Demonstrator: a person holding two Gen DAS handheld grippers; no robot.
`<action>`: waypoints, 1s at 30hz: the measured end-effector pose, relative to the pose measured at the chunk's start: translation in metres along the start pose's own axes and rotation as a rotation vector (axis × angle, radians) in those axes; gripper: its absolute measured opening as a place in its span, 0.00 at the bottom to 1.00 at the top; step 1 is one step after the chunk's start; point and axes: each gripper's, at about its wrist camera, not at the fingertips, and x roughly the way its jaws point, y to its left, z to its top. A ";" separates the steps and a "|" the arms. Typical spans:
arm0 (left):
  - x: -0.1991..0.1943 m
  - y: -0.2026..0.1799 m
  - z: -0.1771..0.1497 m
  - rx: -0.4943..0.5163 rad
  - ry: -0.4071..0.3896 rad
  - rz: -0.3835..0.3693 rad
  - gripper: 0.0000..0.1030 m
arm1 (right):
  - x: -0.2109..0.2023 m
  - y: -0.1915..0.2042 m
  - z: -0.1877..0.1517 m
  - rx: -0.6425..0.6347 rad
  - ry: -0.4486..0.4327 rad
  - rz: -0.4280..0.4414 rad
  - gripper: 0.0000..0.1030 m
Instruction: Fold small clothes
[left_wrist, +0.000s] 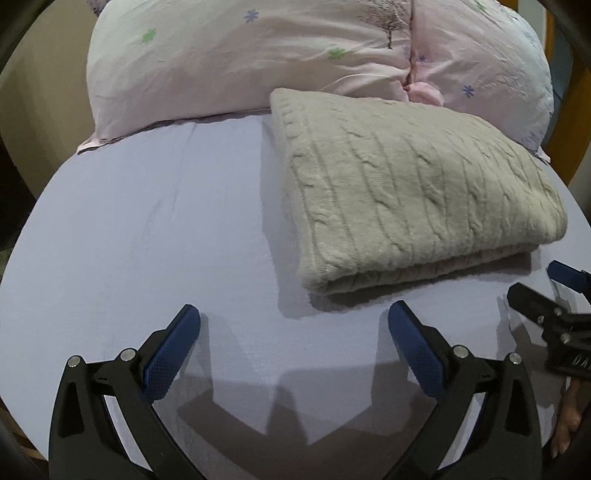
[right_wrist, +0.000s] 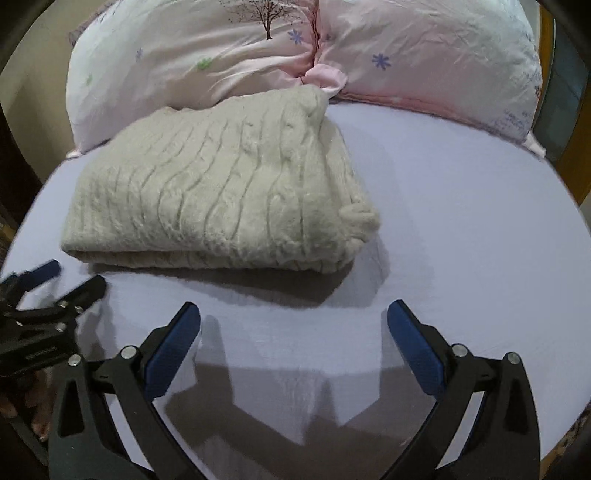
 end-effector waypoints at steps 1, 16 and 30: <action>-0.001 -0.001 0.000 0.001 0.000 0.001 0.99 | 0.002 0.004 -0.001 -0.020 0.005 -0.027 0.98; -0.002 -0.001 -0.002 0.008 -0.003 -0.004 0.99 | 0.002 0.009 -0.003 -0.022 -0.001 -0.035 0.98; -0.002 -0.001 -0.001 0.005 -0.003 0.000 0.99 | 0.002 0.009 -0.003 -0.020 -0.002 -0.035 0.98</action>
